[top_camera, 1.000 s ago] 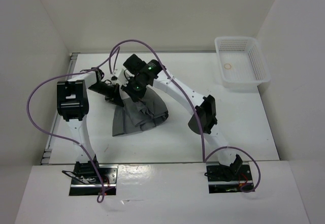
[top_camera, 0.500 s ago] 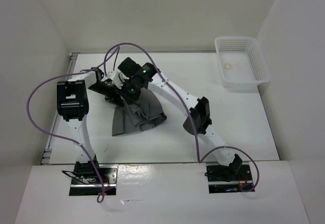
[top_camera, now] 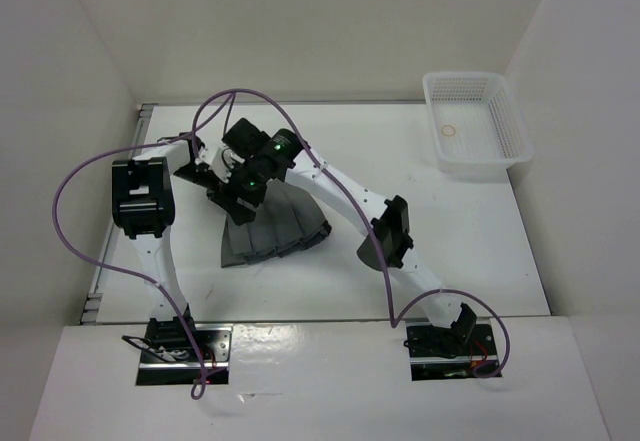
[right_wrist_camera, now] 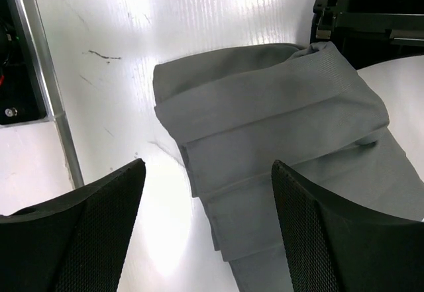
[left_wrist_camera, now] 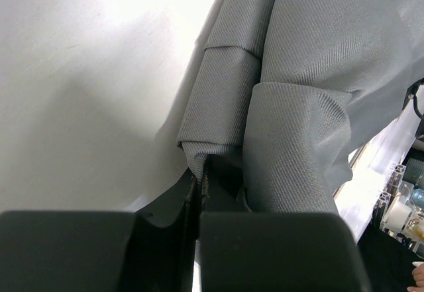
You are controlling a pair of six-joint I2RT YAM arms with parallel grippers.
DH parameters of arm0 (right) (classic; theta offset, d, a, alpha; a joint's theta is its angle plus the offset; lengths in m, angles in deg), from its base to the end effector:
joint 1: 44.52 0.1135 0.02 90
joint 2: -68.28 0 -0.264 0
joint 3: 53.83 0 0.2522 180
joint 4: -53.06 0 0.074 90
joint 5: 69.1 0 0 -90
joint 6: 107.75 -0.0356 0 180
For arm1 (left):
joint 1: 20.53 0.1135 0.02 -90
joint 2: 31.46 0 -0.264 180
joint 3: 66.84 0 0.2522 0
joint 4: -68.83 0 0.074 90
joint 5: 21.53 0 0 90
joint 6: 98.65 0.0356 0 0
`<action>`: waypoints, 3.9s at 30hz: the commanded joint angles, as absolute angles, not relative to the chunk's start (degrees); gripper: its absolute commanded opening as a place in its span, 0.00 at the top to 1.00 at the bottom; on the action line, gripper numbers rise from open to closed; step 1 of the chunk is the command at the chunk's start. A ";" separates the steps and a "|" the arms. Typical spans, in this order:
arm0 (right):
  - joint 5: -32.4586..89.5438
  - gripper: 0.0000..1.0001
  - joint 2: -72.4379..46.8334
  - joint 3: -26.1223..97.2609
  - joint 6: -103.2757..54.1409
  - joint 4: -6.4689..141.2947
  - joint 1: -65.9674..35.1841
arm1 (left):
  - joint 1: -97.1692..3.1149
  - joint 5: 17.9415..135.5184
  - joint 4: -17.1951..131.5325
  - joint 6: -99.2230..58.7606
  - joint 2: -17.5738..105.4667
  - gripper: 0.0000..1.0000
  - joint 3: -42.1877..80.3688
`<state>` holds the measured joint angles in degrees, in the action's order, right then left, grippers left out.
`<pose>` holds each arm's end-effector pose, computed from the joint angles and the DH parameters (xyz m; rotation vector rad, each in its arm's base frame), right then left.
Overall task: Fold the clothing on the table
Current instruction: Fold the skirt
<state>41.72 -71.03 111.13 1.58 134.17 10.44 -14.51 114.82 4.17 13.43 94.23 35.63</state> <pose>0.2815 0.4235 0.3064 -1.6821 1.9755 0.6995 0.4099 0.0173 0.1300 0.3981 2.6688 -1.1084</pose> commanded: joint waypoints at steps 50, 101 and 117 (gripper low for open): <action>25.47 0.17 -30.77 47.21 3.08 118.23 -20.88 | -20.09 134.65 -19.38 36.34 107.57 0.26 48.17; 20.02 0.01 1.22 12.85 -9.05 91.87 -70.71 | 25.53 102.92 24.65 -0.30 41.93 0.00 6.42; 21.08 0.01 1.22 12.85 -9.05 91.87 -70.71 | 25.53 102.92 24.65 0.23 41.93 0.00 6.42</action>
